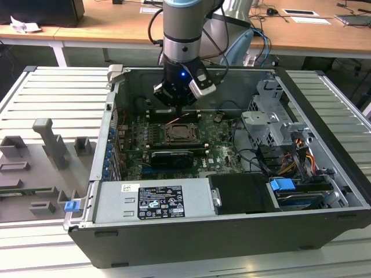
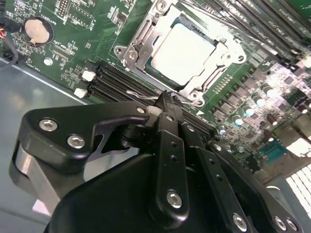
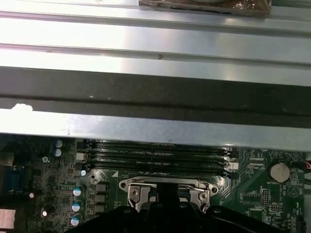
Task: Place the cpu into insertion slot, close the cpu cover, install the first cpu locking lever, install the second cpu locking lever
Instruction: 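Install the first cpu locking lever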
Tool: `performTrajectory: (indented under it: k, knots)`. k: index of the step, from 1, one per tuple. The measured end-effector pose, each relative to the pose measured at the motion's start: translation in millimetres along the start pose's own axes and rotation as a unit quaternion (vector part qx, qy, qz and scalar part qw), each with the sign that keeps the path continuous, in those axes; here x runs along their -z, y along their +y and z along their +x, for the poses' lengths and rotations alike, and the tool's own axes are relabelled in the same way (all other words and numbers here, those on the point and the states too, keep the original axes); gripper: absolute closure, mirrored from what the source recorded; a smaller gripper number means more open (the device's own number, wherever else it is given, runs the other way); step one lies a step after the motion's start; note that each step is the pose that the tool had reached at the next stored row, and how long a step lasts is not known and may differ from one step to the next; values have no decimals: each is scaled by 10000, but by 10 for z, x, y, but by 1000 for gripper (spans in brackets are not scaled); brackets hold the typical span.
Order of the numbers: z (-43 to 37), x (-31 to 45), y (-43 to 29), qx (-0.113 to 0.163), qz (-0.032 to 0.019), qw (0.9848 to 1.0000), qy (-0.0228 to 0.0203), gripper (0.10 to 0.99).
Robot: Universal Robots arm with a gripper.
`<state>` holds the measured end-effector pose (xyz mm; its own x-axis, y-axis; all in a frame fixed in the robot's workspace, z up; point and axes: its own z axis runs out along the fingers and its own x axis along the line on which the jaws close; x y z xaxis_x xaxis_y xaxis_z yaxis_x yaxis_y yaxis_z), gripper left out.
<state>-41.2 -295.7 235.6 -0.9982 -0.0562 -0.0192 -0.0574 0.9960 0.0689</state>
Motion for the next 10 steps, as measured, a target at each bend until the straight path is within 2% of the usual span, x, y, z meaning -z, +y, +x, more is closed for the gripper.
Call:
performTrajectory:
  k: [5, 10]
  knots:
    - [-46, -54, 74, -1, -11, 10000, -1, 980]
    - [-74, -114, 99, -3, -11, 10000, -1, 980]
